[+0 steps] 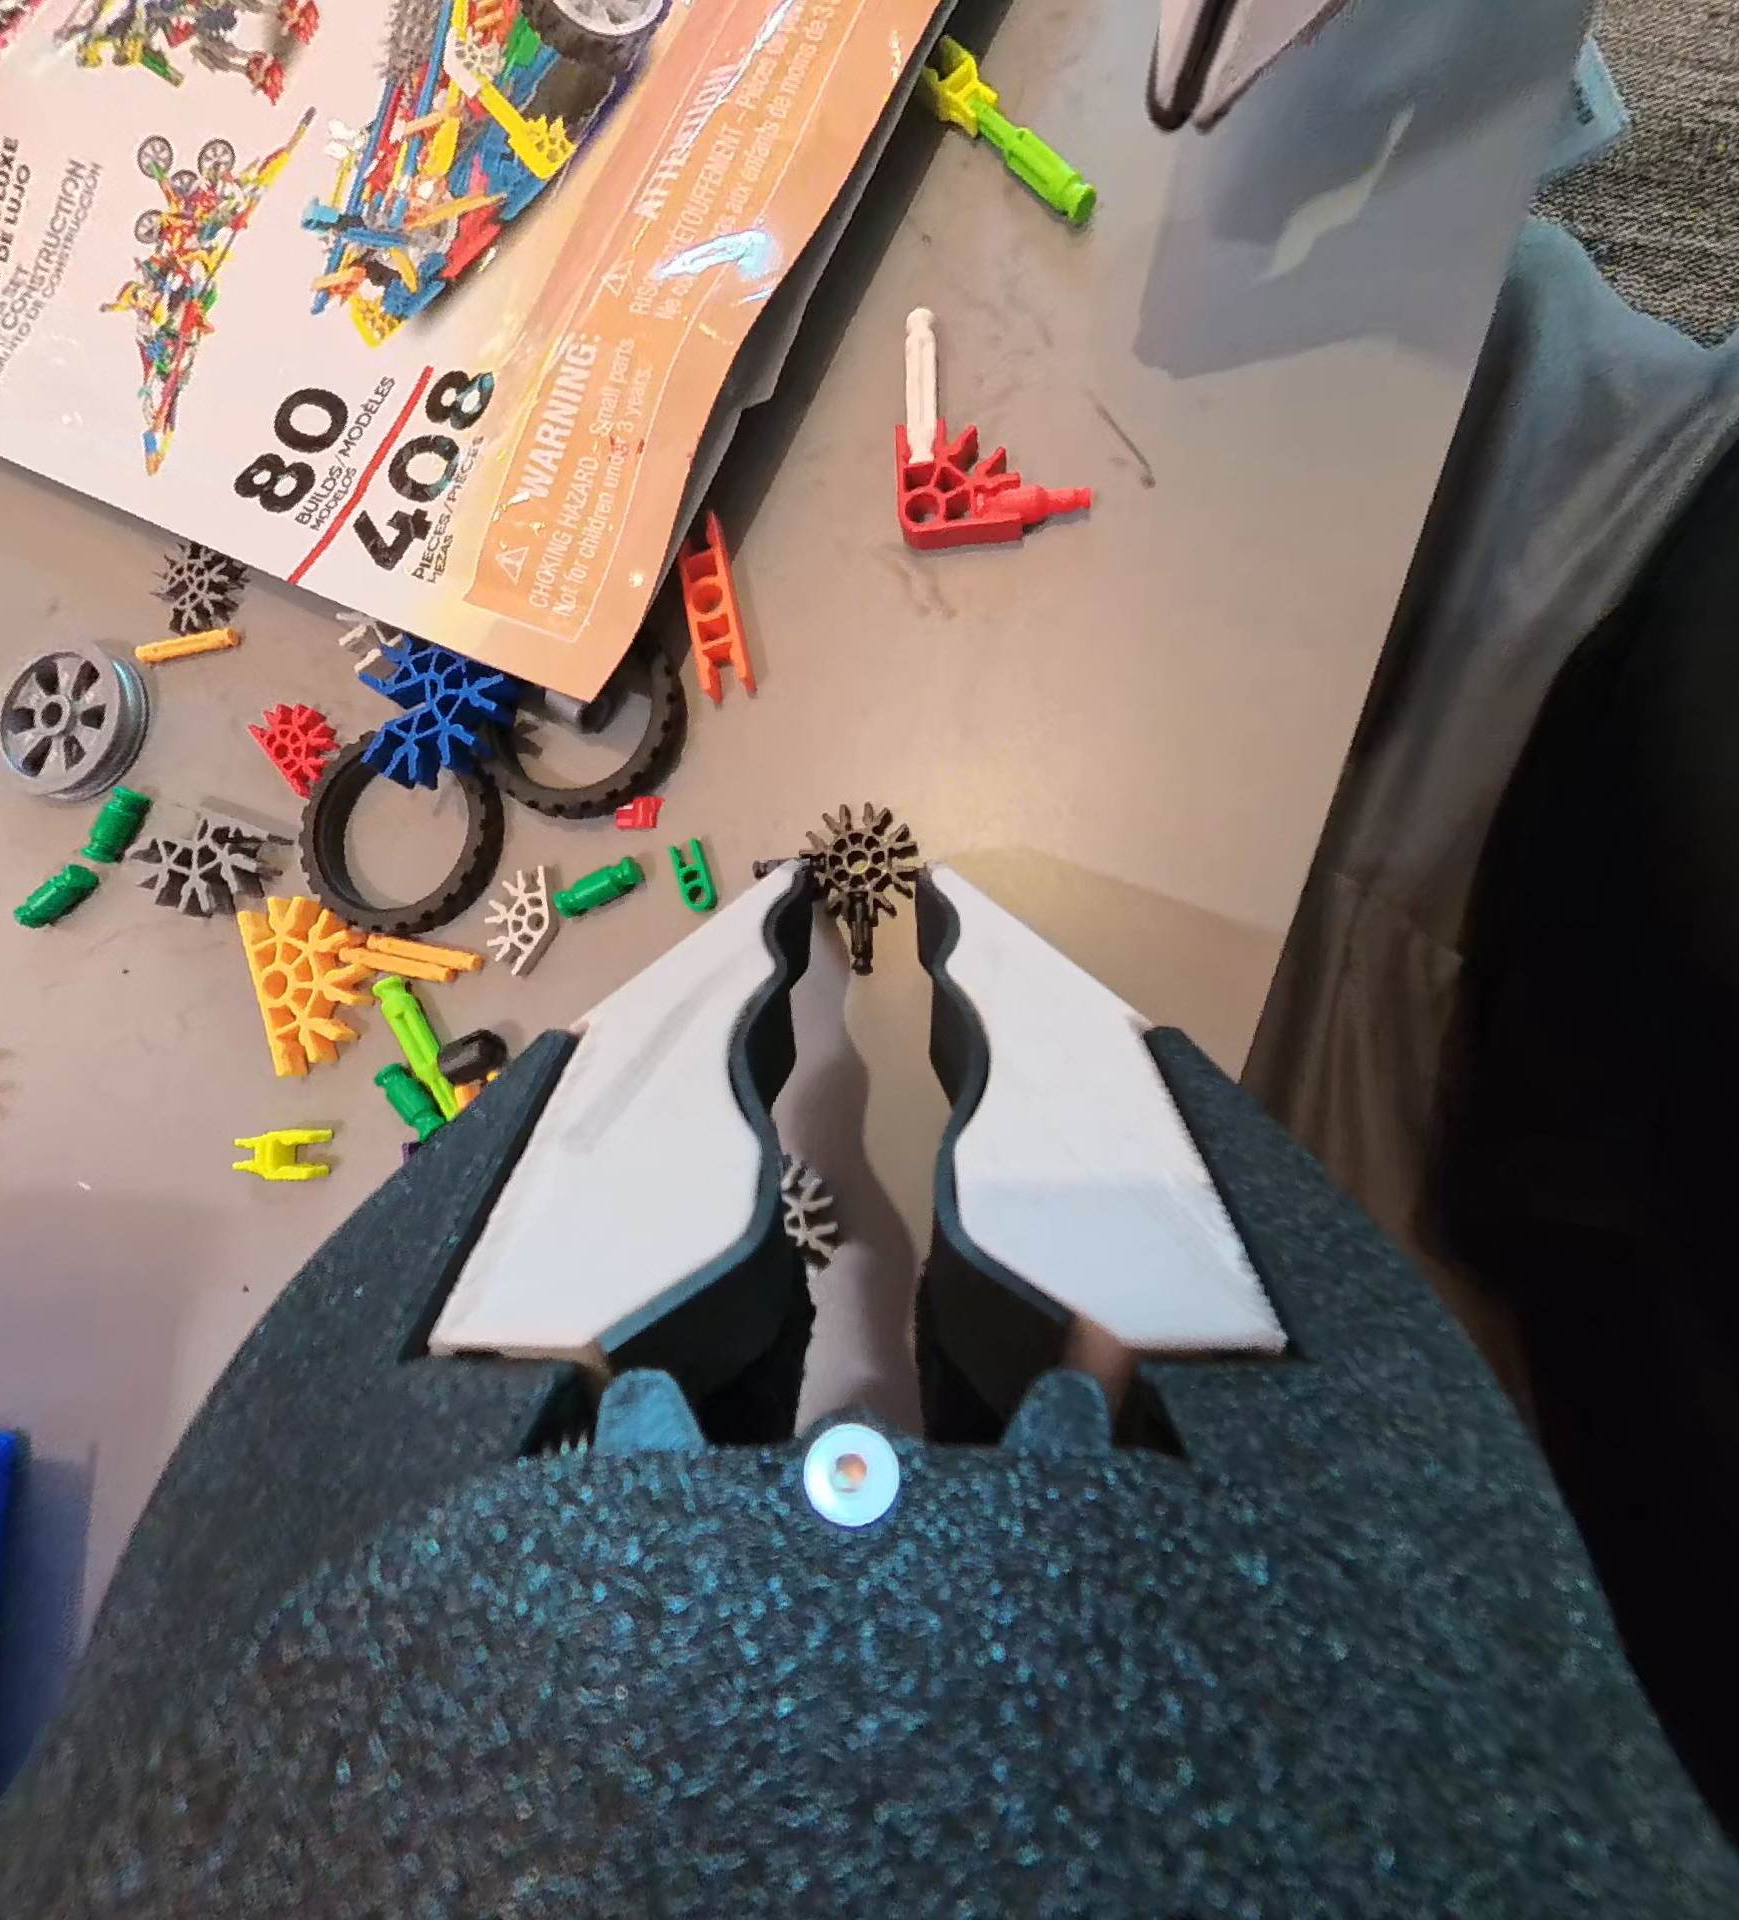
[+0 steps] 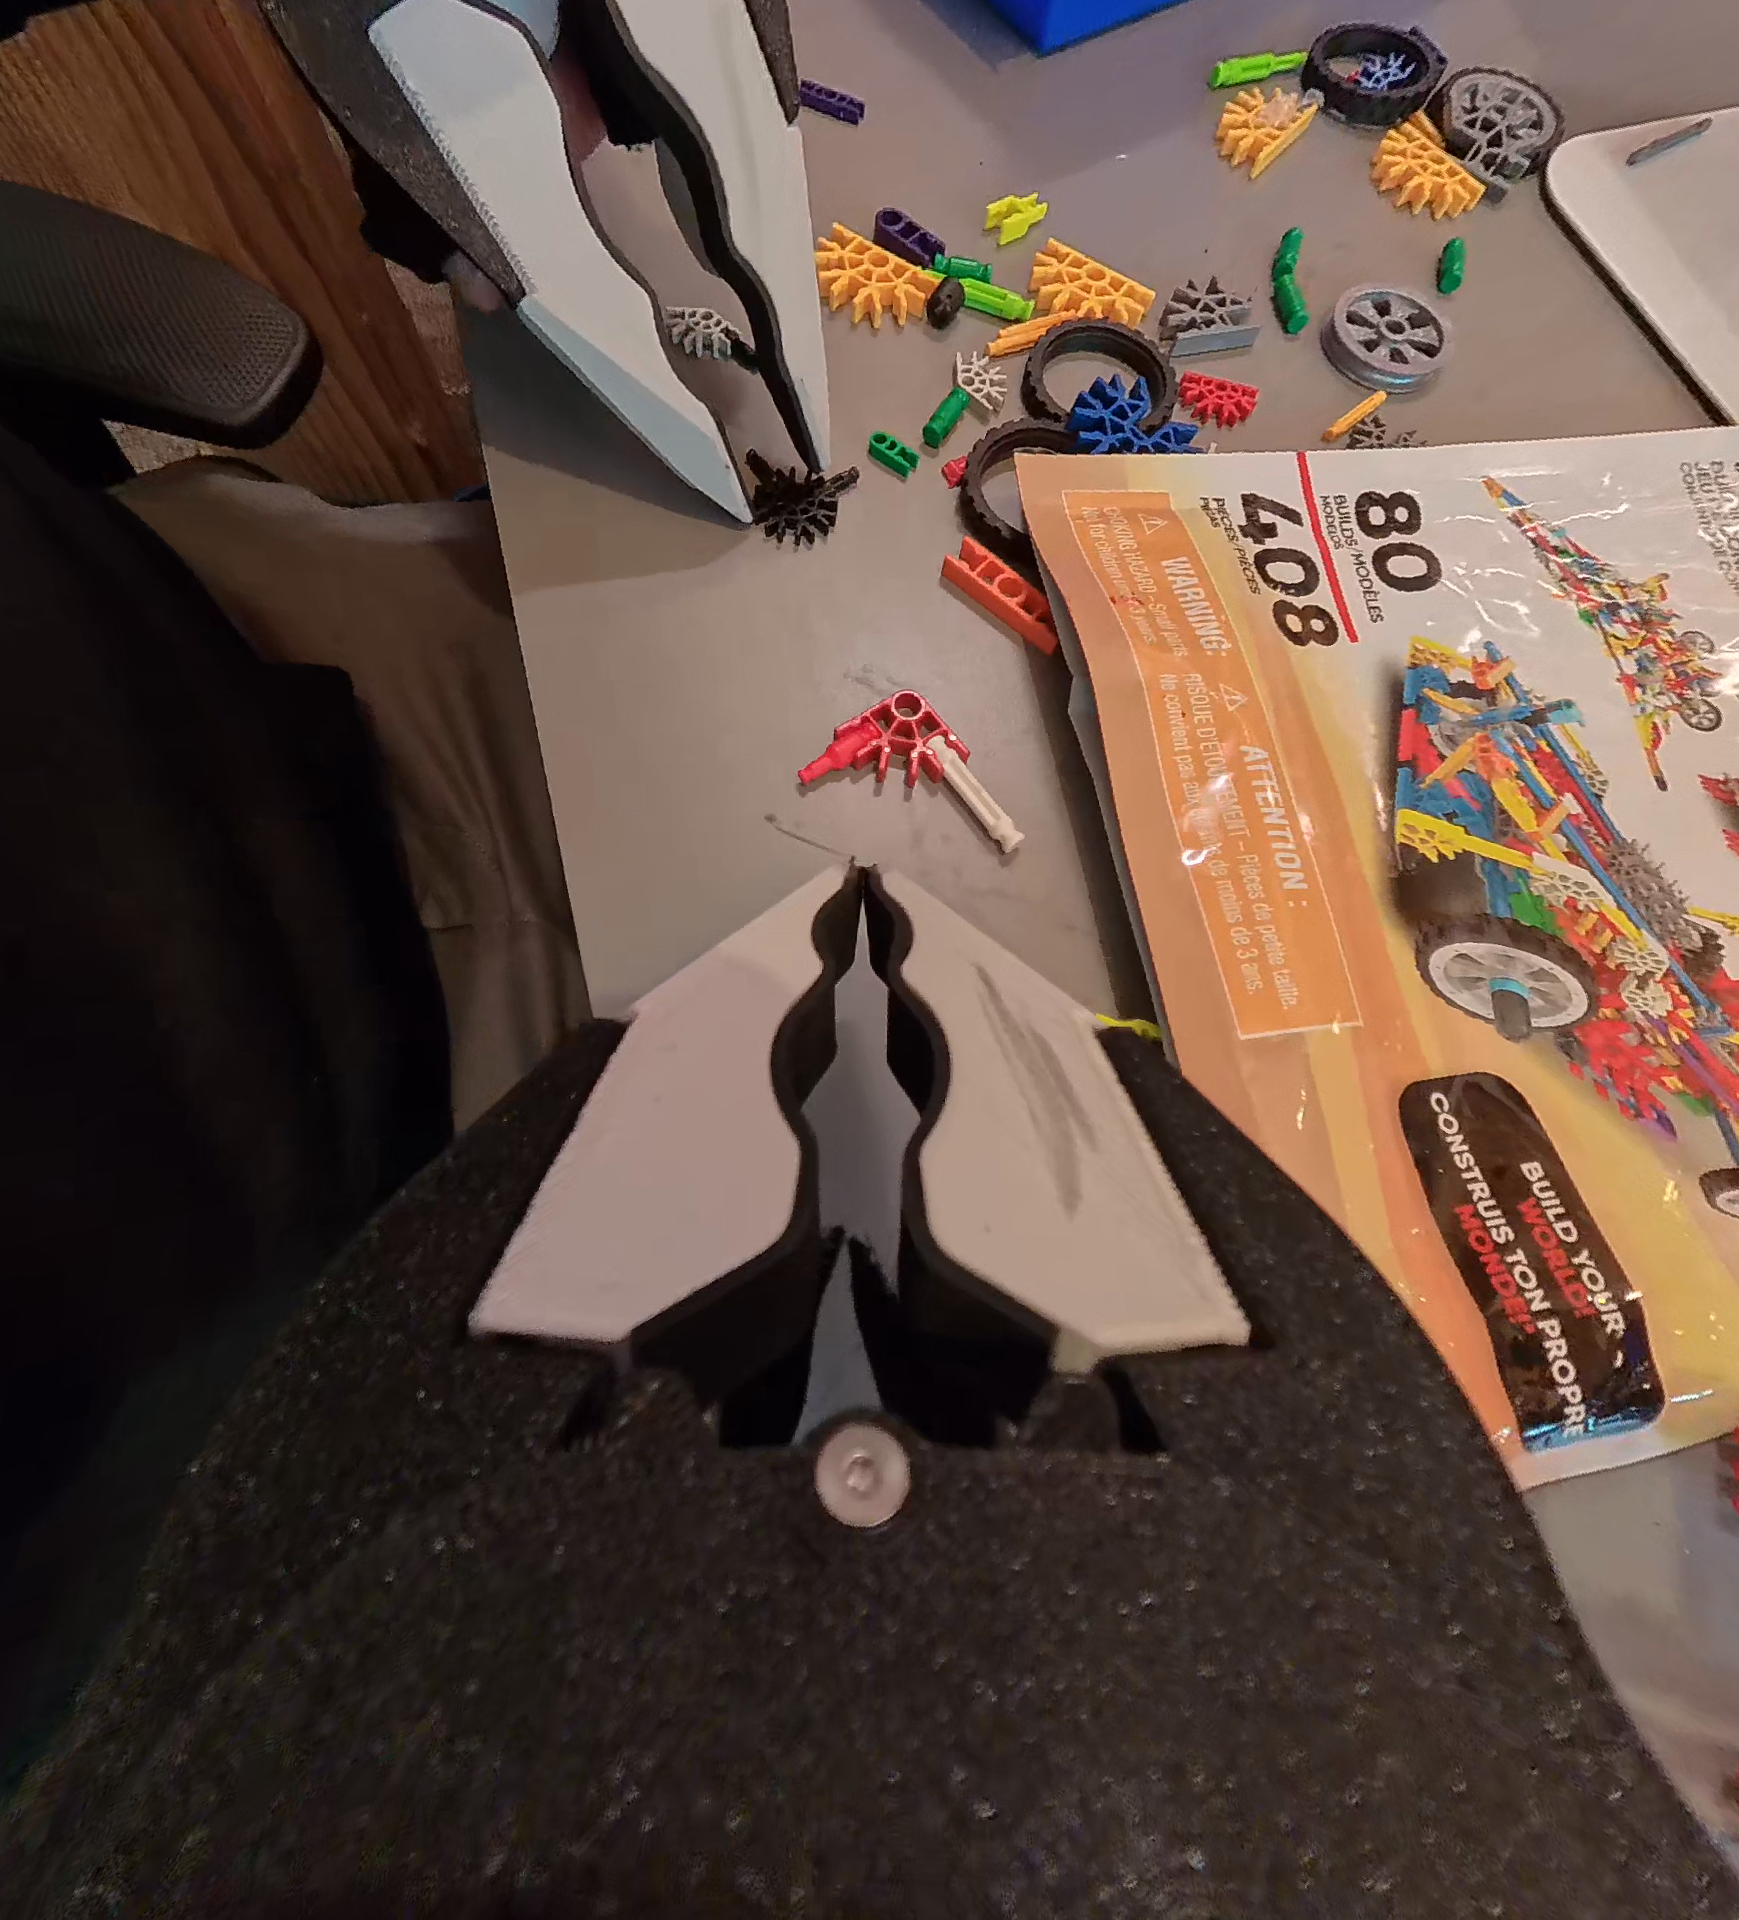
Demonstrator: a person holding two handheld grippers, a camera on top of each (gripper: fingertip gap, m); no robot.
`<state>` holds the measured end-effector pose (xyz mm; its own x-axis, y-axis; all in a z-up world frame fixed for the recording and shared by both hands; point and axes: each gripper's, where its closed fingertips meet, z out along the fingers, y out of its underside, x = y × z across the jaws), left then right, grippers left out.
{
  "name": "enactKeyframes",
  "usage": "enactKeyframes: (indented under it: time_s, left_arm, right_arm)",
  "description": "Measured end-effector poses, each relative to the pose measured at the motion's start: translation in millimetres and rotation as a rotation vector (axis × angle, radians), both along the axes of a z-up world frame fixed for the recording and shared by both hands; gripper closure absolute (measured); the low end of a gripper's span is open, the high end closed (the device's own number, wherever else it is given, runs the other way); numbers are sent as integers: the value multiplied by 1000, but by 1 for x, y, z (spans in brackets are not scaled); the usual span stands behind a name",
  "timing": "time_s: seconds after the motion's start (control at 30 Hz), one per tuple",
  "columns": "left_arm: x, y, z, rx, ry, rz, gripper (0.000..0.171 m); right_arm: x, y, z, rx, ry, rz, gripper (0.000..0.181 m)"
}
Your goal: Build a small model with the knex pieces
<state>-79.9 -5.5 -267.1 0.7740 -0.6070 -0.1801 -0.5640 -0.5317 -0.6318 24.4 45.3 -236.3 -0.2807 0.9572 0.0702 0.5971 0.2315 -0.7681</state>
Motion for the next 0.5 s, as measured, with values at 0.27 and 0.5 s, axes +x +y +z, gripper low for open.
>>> enactKeyframes:
  time_s: [0.27, 0.5]
  left_arm:
    - [6, 1, 0, 3, 9, -46, 155]
    - [6, 1, 1, -10, 5, -62, 150]
  right_arm:
    - [5, 15, 0, -38, 47, -21, 181]
    - [7, 21, -3, -54, 54, -15, 181]
